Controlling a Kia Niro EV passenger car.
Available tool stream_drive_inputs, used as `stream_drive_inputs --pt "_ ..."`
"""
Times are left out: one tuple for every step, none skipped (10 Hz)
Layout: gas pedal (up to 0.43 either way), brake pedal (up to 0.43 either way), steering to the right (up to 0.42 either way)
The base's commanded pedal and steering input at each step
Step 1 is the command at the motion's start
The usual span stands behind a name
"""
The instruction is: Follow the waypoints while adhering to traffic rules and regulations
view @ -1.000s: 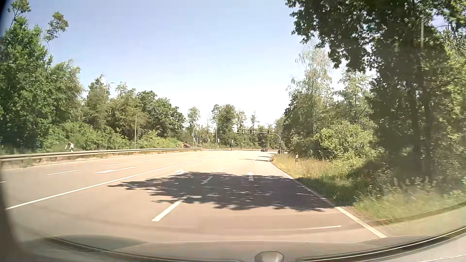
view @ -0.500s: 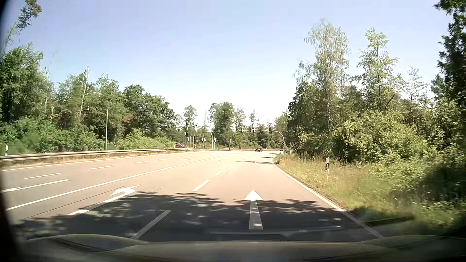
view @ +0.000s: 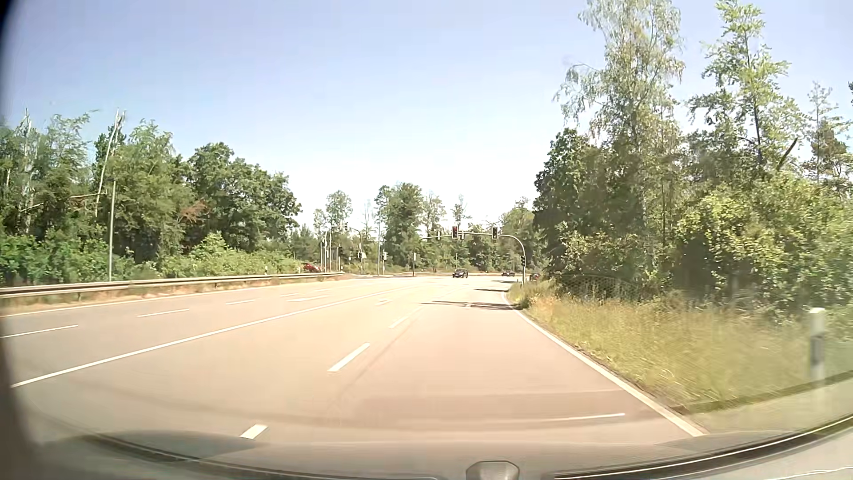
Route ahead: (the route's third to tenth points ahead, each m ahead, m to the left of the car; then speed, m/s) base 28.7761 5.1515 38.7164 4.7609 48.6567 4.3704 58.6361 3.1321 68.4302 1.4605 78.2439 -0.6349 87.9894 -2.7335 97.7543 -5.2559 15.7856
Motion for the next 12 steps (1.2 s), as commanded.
stream_drive_inputs --pt "0.047 0.03 0.008" --pt "0.047 0.03 0.009" --pt "0.047 0.03 0.01" --pt "0.047 0.024 0.011" --pt "0.047 0.03 0.012" --pt "0.047 0.03 0.012" --pt "0.047 0.03 0.012" --pt "0.047 0.03 0.012" --pt "0.047 0.03 0.012" --pt "0.047 0.03 0.012" --pt "0.047 0.03 0.012" --pt "0.047 0.03 0.012"
